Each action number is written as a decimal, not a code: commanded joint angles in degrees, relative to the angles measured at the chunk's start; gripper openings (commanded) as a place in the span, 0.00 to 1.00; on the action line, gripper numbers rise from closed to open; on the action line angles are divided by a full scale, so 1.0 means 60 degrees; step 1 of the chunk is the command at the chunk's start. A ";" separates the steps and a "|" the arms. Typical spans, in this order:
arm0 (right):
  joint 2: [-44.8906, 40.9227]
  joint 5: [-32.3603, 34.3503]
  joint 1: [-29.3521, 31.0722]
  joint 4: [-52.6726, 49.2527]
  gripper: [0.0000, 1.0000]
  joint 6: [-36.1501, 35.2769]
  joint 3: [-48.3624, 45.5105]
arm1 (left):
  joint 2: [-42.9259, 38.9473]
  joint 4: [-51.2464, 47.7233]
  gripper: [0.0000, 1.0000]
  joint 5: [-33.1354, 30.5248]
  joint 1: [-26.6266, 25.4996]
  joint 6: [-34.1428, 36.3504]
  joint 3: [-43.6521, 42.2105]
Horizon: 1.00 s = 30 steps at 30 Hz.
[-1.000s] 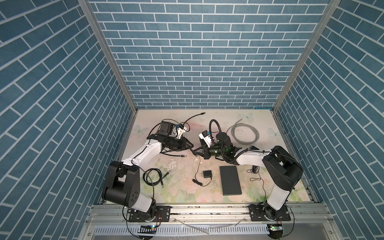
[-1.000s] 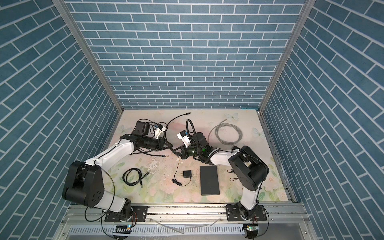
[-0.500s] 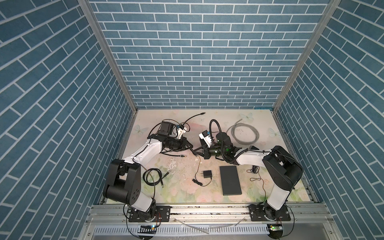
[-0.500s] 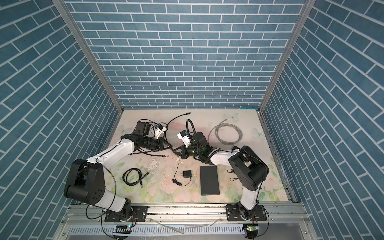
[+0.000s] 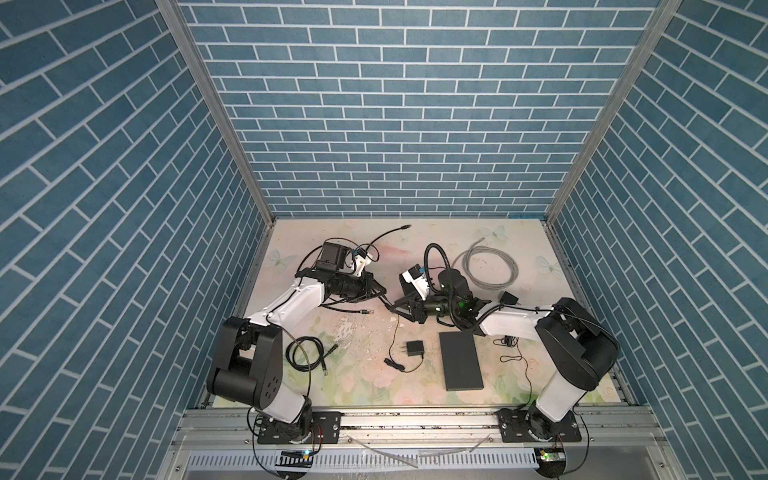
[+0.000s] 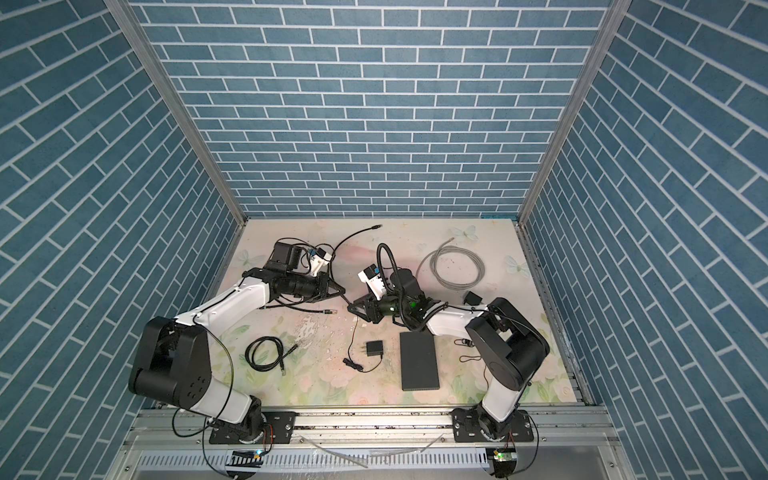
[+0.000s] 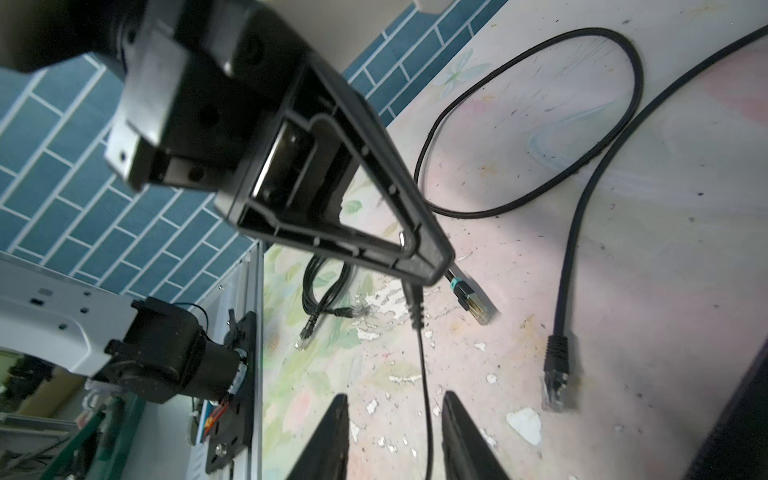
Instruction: Insert the plug into the switch port
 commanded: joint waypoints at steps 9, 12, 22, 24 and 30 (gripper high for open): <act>0.0508 0.1466 0.0331 0.3412 0.40 -0.1720 -0.0525 | -0.0248 0.0009 0.00 0.0050 0.0047 -0.0463 -0.0031; 0.0734 0.1544 0.0414 0.3608 0.39 -0.1904 -0.0355 | -0.0237 -0.0055 0.00 0.0025 0.0055 -0.0466 -0.0002; 0.1359 0.1306 0.0474 0.3671 0.31 -0.1841 0.0195 | -0.0246 -0.0052 0.00 0.0064 0.0047 -0.0584 0.0013; 0.1412 0.1390 0.0480 0.3682 0.29 -0.1809 0.0230 | -0.0247 -0.0071 0.00 0.0080 0.0047 -0.0584 0.0014; 0.1515 0.1350 0.0489 0.3756 0.27 -0.1712 0.0319 | -0.0247 0.0030 0.00 0.0164 0.0047 -0.0683 0.0012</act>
